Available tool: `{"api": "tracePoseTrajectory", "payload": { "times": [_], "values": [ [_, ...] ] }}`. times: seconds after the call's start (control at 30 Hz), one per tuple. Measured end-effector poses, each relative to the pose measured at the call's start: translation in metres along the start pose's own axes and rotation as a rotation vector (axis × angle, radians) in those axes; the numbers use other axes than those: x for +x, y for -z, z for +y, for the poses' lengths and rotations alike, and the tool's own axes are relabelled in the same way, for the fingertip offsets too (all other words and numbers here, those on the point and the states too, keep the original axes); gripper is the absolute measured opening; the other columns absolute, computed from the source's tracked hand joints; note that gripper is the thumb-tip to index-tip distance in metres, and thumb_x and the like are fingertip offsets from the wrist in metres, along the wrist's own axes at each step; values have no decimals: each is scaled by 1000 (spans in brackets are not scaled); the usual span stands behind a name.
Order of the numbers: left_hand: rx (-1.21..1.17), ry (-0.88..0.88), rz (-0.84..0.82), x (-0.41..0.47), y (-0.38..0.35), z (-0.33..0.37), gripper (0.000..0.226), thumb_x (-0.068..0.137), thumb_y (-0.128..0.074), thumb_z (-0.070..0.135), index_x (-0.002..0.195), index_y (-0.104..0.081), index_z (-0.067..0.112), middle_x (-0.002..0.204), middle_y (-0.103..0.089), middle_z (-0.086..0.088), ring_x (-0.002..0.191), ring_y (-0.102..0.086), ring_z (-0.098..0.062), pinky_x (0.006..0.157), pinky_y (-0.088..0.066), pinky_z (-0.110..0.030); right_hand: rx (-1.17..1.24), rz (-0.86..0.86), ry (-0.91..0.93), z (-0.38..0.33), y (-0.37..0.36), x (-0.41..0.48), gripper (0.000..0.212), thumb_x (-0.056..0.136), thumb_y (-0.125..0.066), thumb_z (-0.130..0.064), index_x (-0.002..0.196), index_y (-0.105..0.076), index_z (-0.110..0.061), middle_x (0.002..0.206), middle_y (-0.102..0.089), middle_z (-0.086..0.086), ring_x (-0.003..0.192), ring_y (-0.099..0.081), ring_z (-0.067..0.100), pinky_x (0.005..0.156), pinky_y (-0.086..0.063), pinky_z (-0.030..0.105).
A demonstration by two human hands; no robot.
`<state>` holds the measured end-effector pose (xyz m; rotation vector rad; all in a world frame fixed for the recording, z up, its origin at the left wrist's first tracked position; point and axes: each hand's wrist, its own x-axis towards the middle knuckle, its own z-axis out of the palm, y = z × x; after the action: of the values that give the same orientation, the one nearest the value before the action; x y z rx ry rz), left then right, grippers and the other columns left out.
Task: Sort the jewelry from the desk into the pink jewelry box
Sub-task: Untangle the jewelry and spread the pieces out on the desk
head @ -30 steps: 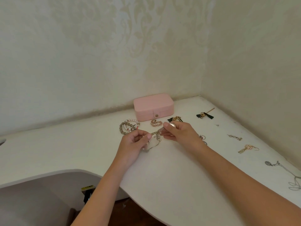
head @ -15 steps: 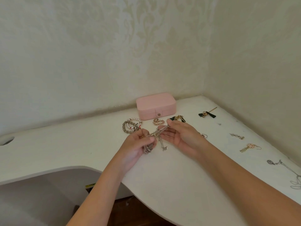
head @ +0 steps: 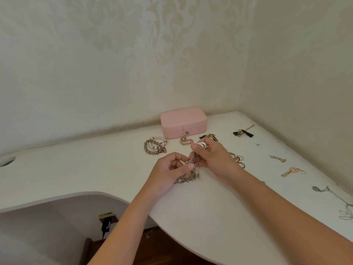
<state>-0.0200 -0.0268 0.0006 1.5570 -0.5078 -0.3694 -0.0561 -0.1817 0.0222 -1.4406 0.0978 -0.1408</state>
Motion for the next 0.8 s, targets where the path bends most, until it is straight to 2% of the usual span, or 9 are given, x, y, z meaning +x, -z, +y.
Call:
{"api": "tracePoseTrajectory", "payload": {
  "times": [0.07,0.17,0.3,0.43,0.53,0.7,0.8],
  "values": [
    [20,-16,46,1,1,-1,28,66,-75,29,84,-64,10,62,-61,-7,59,-57,-18,63,-44,-31,15,-1,2,-1,1,0,10,90,-61,-11,85,-53,-6,76,-65,11,59,-64,15,59,-56,25],
    [0,-37,101,2,3,-3,26,67,-75,25,83,-64,9,67,-60,-6,59,-56,-13,62,-47,-28,71,-83,-41,-1,4,-2,18,81,-68,-1,84,-51,-8,79,-66,11,66,-66,15,67,-57,24],
    [6,-49,116,4,7,-7,15,72,-80,12,80,-67,15,69,-62,-7,61,-55,-16,60,-46,-27,-164,-126,-25,-1,8,-3,29,71,-77,4,83,-56,-11,79,-71,2,72,-65,13,77,-53,24],
    [12,-63,132,5,6,-11,10,74,-77,9,78,-68,10,62,-62,-3,57,-52,-15,60,-43,-28,-117,-106,-23,-5,13,-3,27,73,-72,11,83,-55,-8,74,-71,3,64,-66,12,67,-54,21],
    [-12,-57,121,4,5,-9,7,79,-71,4,75,-67,9,60,-60,-4,57,-50,-16,59,-41,-28,-128,-123,-1,-5,14,-2,24,76,-68,12,84,-56,-7,75,-69,6,63,-64,14,67,-55,23],
    [-54,-5,45,2,6,-4,11,85,-63,2,75,-63,8,65,-55,-6,66,-48,-21,63,-40,-26,-354,-178,28,-7,11,-3,18,84,-58,10,96,-61,-4,77,-59,4,60,-57,14,61,-49,17],
    [-137,1,56,2,7,-2,7,84,-61,5,78,-62,7,71,-59,-3,68,-54,-17,69,-46,-25,-482,-192,77,-6,8,-4,18,89,-56,2,98,-67,-10,71,-56,-2,53,-52,2,56,-42,10]
  ]
}}
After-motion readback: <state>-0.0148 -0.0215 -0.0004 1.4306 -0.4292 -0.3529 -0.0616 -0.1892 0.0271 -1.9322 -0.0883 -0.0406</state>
